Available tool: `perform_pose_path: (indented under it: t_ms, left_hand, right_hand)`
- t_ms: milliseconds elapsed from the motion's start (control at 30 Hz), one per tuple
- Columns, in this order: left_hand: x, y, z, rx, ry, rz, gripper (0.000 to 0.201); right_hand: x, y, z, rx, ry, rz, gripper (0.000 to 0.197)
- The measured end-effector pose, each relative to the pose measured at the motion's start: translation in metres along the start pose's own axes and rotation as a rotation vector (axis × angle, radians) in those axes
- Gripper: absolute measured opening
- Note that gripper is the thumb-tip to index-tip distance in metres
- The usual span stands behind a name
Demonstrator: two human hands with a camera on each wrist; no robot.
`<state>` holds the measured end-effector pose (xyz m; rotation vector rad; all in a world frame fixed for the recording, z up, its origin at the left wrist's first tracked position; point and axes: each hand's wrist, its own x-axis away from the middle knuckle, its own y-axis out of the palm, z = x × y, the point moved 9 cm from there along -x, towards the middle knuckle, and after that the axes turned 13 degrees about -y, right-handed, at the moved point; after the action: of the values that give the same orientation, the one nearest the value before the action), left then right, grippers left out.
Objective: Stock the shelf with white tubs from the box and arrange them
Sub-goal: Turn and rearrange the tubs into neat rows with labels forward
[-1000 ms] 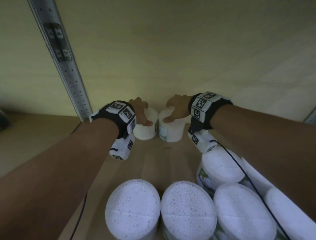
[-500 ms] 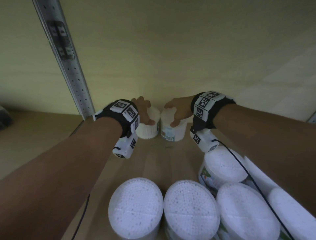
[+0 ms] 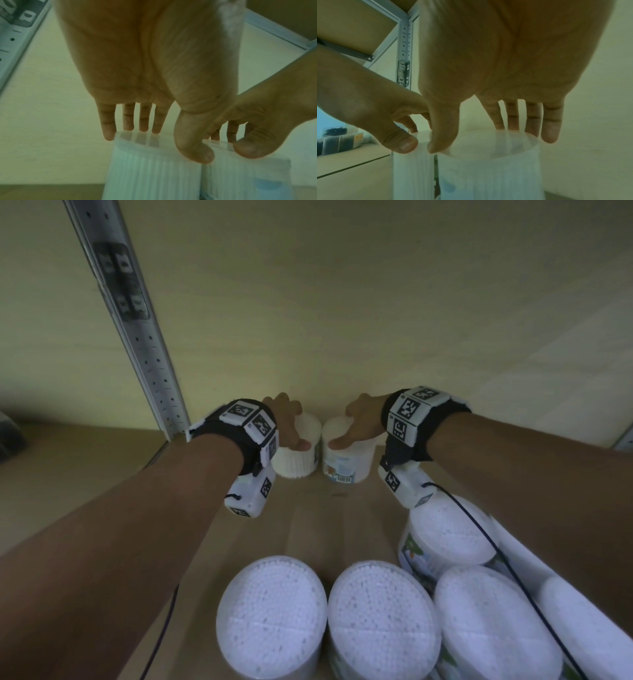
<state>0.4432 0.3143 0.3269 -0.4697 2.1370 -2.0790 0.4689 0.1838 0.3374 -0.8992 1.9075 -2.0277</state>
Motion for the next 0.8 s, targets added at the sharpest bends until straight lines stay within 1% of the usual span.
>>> perform_pose_path:
  t_ms: [133,233,367,467,533,633,733,800]
  left_hand:
    - [0.000,0.000,0.000,-0.003,0.009,0.010,0.086]
    - [-0.001,0.001,0.000,-0.011,0.000,0.020,0.078]
    - [-0.002,0.002,0.000,-0.022,0.008,0.000,0.079]
    - [-0.002,0.004,-0.002,-0.027,0.012,-0.023,0.081]
    - [-0.002,0.004,-0.002,-0.025,0.016,-0.032,0.082]
    - [-0.001,0.005,-0.001,-0.020,0.024,-0.021,0.084]
    - [0.000,0.007,-0.002,-0.010,0.022,-0.026,0.096]
    - [0.000,0.007,-0.002,-0.005,0.025,-0.018,0.095]
  right_hand:
    - [-0.004,0.000,-0.003,-0.052,-0.028,-0.048,0.085]
    - [-0.005,-0.001,-0.005,-0.102,-0.071,-0.052,0.083]
    - [-0.002,-0.004,-0.009,-0.179,-0.106,-0.030,0.089]
    - [-0.001,-0.009,-0.005,-0.070,-0.062,0.008,0.080]
    - [0.000,-0.010,-0.004,0.006,-0.035,0.014,0.079]
    - [-0.003,-0.006,-0.007,0.033,-0.024,0.018,0.082]
    - [-0.008,-0.003,-0.004,0.050,0.013,0.008,0.075]
    - [-0.009,-0.003,-0.003,0.059,0.014,0.006,0.073]
